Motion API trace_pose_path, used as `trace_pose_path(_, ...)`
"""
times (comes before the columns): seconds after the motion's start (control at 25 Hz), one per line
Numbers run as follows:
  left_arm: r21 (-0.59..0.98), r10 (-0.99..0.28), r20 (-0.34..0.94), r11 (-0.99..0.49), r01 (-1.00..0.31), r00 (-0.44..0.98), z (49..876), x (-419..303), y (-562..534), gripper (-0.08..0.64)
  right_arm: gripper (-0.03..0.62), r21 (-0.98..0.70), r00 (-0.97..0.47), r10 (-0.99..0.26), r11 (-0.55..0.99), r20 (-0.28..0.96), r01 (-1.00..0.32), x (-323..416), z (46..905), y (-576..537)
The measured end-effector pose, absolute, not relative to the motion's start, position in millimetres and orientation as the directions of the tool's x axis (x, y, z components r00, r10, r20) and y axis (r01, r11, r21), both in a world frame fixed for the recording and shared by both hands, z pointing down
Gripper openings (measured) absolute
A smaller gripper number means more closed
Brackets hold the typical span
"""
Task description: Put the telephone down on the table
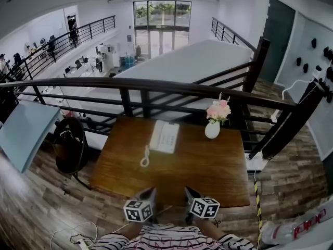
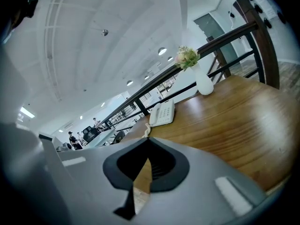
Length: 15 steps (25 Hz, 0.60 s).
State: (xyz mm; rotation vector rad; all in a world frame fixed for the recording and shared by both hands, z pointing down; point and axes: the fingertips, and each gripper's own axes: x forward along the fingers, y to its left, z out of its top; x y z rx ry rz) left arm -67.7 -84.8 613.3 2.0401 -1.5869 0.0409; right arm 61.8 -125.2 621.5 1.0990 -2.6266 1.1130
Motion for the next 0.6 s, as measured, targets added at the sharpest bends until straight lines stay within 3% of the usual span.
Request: trace_pose_path(0.6, 0.398, -0.891, 0.347, -0.141, -0.906, 0.291, 612.0, -67.9, -94.1, 0.002, -0.002, -0.584, -0.74, -0.581, 0.487, 0.338, -0.649, 62.6, 620.1, -136.7)
